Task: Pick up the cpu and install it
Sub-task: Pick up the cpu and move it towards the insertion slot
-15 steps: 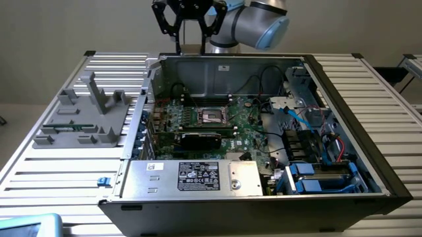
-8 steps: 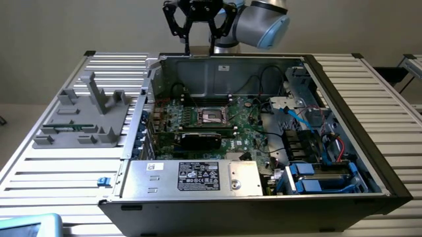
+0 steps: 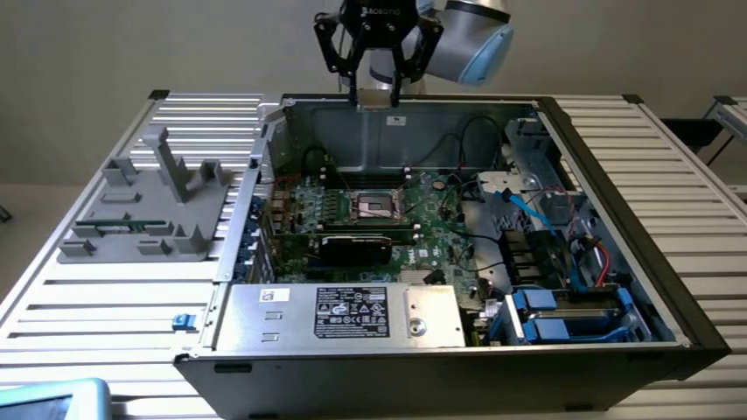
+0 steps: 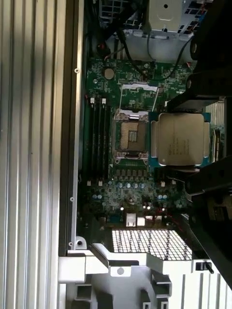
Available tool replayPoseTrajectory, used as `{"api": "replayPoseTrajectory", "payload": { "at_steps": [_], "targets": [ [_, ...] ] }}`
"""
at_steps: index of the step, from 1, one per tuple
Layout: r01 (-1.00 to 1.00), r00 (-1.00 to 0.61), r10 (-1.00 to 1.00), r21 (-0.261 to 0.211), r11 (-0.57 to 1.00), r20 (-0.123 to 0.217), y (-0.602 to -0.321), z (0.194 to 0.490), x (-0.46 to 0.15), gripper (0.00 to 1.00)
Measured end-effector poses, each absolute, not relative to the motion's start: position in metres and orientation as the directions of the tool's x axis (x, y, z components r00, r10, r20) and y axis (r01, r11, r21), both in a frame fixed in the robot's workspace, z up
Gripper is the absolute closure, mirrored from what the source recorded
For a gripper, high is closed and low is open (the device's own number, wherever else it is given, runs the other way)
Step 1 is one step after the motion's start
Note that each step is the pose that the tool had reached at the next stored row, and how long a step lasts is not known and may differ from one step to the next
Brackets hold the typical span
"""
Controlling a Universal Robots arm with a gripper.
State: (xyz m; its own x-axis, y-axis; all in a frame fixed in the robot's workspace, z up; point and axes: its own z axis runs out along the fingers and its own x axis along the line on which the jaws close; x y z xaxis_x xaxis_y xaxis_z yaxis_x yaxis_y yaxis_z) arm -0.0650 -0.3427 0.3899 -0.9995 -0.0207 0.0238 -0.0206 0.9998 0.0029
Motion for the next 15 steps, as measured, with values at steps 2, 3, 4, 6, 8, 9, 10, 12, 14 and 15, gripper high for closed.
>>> {"api": "replayPoseTrajectory", "payload": {
  "at_steps": [2,3,4,6,8,9,10,12,14,15],
  "targets": [
    [-0.018,-1.000,-0.018,0.003,1.000,0.024,-0.343,0.386,-0.060,0.44],
    [-0.016,-1.000,-0.016,0.003,1.000,0.024,-0.343,0.384,-0.059,0.44],
    [-0.013,-1.000,-0.013,0.003,1.000,0.024,-0.343,0.383,-0.058,0.44],
    [-0.008,-1.000,-0.008,0.003,1.000,0.024,-0.343,0.379,-0.056,0.44],
    [-0.001,-1.000,-0.002,0.003,1.000,0.024,-0.343,0.375,-0.056,0.44],
    [0.002,-1.000,0.002,0.003,1.000,0.024,-0.343,0.373,-0.056,0.44],
    [0.005,-1.000,0.005,0.003,1.000,0.024,-0.343,0.372,-0.055,0.44],
    [0.011,-1.000,0.010,0.003,1.000,0.024,-0.343,0.368,-0.055,0.44],
    [0.014,-1.000,0.014,0.003,1.000,0.024,-0.342,0.364,-0.055,0.44],
    [0.015,-1.000,0.015,0.003,1.000,0.024,-0.341,0.363,-0.055,0.44]
  ]
}}
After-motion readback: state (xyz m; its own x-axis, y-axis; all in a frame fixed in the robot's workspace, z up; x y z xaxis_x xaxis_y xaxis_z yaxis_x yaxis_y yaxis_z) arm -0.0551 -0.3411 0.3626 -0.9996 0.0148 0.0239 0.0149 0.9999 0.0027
